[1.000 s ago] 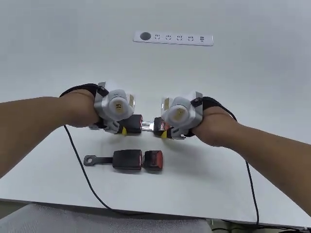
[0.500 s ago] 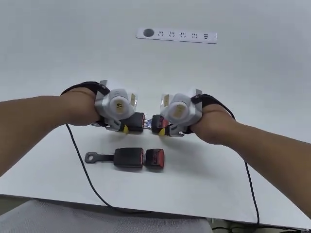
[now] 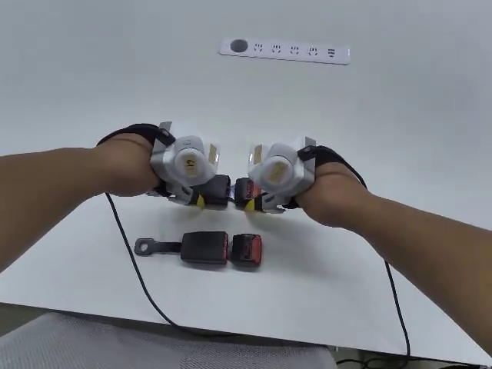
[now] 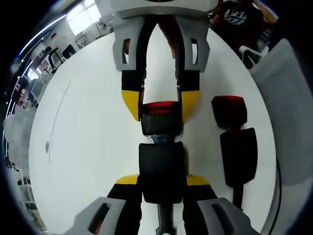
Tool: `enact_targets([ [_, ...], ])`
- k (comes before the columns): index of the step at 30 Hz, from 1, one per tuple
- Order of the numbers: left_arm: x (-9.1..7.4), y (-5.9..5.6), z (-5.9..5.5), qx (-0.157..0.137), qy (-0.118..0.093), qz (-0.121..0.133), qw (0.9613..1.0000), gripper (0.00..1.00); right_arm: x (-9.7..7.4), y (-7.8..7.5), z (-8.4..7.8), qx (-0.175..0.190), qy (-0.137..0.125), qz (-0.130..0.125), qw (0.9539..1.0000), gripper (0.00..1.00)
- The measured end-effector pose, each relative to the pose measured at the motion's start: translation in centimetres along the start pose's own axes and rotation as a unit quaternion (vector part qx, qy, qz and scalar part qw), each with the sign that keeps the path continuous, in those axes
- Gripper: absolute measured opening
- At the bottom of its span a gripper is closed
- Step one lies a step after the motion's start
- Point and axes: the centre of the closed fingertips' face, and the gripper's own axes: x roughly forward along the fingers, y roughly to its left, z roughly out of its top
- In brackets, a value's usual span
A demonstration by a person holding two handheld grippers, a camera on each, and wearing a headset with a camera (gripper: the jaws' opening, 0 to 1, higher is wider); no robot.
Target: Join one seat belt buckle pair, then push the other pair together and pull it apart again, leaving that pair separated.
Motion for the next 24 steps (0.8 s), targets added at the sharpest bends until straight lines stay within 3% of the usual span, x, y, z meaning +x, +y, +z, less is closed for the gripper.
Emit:
enact_targets([
  [24,-0.31,-0.33,-0.16,-0.013,-0.006,0.014,0.9998,0.32,0.26,0.06,-0.06,0.000,0.003,-0.001,1.0000,0.32],
])
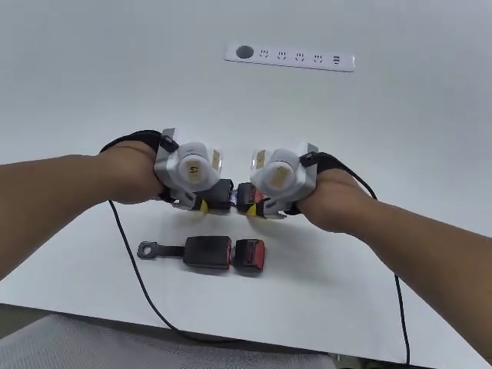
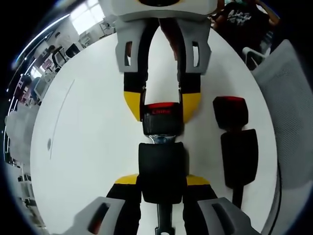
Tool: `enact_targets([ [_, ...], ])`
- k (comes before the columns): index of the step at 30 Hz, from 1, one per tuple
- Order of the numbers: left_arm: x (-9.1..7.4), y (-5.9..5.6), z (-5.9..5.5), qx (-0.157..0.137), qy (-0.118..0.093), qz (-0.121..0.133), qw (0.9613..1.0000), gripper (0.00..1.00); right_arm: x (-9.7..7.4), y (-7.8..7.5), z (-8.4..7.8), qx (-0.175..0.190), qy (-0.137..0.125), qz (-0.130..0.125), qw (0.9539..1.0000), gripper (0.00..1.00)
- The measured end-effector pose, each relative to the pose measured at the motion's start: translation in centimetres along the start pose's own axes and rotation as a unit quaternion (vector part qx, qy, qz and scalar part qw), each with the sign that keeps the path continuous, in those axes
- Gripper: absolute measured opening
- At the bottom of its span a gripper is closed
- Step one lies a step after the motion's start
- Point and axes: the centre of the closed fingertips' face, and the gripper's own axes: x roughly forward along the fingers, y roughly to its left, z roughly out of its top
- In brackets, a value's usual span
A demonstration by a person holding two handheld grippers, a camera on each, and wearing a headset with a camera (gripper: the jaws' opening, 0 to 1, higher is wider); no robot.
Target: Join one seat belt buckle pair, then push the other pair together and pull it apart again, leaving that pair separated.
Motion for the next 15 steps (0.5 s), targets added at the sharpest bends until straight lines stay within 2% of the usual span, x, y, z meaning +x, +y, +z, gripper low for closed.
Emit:
enact_targets([
  [7,0.0,-0.1,0.0,-0.003,0.006,0.000,1.0000,0.33,-0.2,-0.1,-0.3,-0.007,0.002,0.001,1.0000,0.33],
  [10,-0.1,-0.1,-0.1,-0.005,0.009,0.002,0.9999,0.33,-0.4,-0.2,-1.0,-0.015,0.011,-0.003,0.9998,0.33],
  [15,-0.1,0.0,-0.2,-0.012,0.002,0.006,0.9999,0.33,-0.8,-0.1,-1.3,-0.017,0.002,-0.004,0.9998,0.33],
])
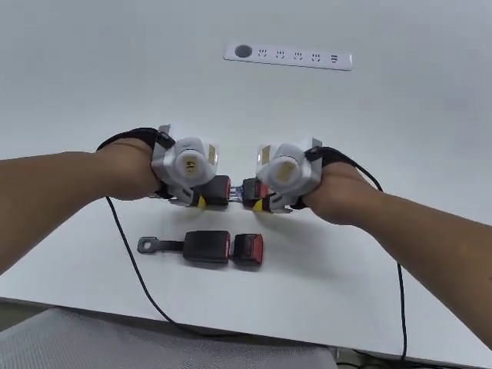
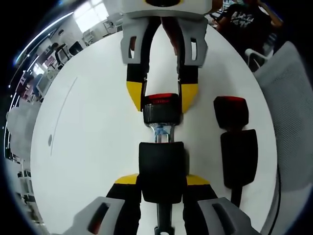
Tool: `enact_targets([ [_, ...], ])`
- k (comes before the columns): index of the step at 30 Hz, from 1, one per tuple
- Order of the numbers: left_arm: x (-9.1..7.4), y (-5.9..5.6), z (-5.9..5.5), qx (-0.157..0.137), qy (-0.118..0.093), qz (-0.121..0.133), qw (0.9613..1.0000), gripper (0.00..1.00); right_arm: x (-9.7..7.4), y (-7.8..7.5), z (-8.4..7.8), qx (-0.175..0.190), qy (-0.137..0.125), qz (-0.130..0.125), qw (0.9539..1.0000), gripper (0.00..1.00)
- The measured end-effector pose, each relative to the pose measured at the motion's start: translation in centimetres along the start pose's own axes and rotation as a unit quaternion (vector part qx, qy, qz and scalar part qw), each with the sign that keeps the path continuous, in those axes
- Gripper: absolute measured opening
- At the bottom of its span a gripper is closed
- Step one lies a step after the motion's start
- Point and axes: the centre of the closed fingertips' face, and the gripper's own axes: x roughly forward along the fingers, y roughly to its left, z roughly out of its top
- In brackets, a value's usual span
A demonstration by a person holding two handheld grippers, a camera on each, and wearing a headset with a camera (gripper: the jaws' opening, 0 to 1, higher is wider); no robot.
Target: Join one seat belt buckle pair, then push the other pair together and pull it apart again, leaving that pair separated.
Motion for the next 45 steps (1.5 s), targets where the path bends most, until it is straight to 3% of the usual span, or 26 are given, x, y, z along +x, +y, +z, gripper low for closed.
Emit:
enact_targets([
  [8,0.2,0.3,-0.1,-0.004,0.014,0.000,0.9999,0.33,-0.7,0.1,-1.1,0.004,0.003,-0.005,1.0000,0.33],
  [21,0.1,0.0,0.0,0.000,0.017,0.002,0.9999,0.33,-4.4,0.2,-6.8,0.023,0.026,-0.024,0.9991,0.35],
  [29,0.1,0.0,0.0,0.005,0.017,0.005,0.9998,0.33,-6.6,0.8,-10.0,0.025,0.044,-0.023,0.9985,0.35],
  [40,0.0,0.0,0.1,0.004,0.014,0.002,0.9999,0.34,-6.8,1.0,-10.4,0.030,0.071,-0.023,0.9968,0.36],
  [45,-0.1,0.0,0.1,0.000,0.011,0.012,0.9999,0.34,-6.8,0.9,-10.6,0.028,0.079,-0.024,0.9962,0.36],
])
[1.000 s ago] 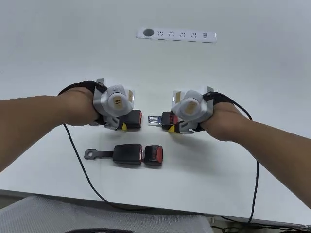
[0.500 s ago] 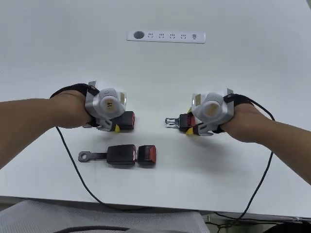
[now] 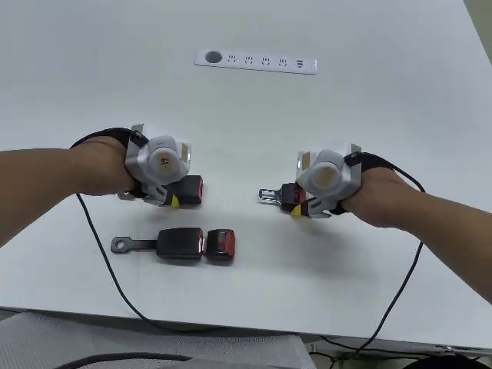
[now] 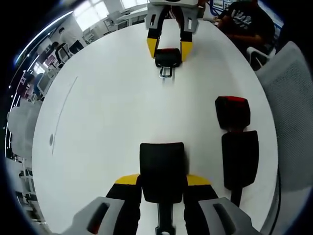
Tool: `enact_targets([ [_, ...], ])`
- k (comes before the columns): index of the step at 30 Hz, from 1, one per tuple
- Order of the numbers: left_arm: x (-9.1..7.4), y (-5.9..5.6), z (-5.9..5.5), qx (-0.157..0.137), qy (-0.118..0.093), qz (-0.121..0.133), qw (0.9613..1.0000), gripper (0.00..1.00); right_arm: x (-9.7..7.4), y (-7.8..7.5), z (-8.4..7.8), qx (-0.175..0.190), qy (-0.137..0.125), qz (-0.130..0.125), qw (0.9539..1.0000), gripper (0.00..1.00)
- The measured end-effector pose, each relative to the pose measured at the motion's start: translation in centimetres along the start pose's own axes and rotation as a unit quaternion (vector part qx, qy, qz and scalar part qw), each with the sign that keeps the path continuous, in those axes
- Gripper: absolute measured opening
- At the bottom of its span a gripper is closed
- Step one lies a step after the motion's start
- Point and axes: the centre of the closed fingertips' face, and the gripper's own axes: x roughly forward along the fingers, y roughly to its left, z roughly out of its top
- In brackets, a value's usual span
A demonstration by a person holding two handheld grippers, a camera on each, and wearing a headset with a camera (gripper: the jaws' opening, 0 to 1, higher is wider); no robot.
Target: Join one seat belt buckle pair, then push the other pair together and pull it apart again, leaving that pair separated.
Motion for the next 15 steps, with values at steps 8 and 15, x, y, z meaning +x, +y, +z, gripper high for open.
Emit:
enact_targets([
  [8,-1.8,-0.3,-0.3,-0.014,-0.013,0.021,0.9996,0.43,-0.6,0.2,0.4,-0.001,0.003,-0.015,0.9999,0.45],
  [15,-5.6,-0.7,-0.2,-0.070,-0.064,0.072,0.9928,0.46,-3.2,0.9,2.4,0.059,-0.044,-0.045,0.9963,0.50],
])
